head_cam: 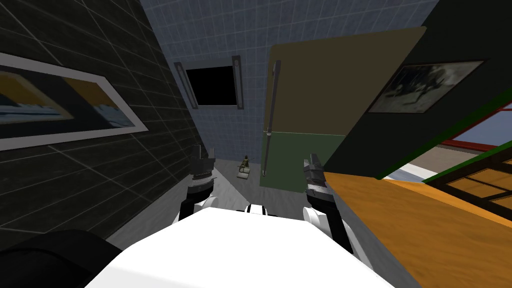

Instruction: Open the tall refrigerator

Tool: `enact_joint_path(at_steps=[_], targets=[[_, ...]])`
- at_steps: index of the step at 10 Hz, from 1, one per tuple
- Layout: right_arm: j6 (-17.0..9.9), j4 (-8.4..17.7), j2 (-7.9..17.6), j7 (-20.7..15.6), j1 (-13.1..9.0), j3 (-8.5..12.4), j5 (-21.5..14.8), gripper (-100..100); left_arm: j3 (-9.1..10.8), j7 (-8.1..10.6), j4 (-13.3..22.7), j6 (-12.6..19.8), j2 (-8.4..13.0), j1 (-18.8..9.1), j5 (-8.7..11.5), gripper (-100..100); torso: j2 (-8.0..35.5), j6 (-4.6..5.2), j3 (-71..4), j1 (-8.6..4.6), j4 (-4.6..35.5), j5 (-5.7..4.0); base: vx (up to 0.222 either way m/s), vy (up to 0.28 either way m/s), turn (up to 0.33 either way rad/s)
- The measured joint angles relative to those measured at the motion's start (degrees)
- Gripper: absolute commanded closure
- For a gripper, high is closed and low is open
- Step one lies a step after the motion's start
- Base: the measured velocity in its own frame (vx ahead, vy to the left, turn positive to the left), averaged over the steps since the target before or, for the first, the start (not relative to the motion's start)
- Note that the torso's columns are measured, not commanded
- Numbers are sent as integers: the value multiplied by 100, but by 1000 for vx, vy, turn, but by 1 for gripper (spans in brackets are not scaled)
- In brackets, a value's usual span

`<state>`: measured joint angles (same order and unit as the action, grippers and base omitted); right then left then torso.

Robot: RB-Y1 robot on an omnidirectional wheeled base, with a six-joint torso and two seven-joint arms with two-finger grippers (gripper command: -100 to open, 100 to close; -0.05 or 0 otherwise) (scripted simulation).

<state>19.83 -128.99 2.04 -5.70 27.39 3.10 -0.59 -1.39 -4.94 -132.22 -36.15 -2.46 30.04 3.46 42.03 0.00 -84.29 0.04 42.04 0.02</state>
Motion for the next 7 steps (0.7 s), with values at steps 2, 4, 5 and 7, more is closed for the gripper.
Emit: enact_joint_path(at_steps=[2, 4, 5, 7], targets=[[-20, -58, 327, -34, 131, 128, -39, -100, 0, 0, 0, 0, 0, 1, 0, 0, 13, 0, -34, 2, 20, 0, 66, 47, -44], [-82, -118, 620, -79, 255, 332, -90, -100, 0, 0, 0, 0, 0, 1, 0, 0, 22, 0, -30, 1, 24, 0, 77, 67, -42], [-104, -150, 737, -116, 340, 432, -131, -100, 0, 0, 0, 0, 0, 1, 0, 0, 23, 0, -29, 1, 24, 0, 95, 78, -57], [-189, -269, 986, -179, 544, 703, -200, -100, 0, 0, 0, 0, -1, 1, 0, 0, 22, 0, -30, 2, 24, 0, 103, 88, -60]])
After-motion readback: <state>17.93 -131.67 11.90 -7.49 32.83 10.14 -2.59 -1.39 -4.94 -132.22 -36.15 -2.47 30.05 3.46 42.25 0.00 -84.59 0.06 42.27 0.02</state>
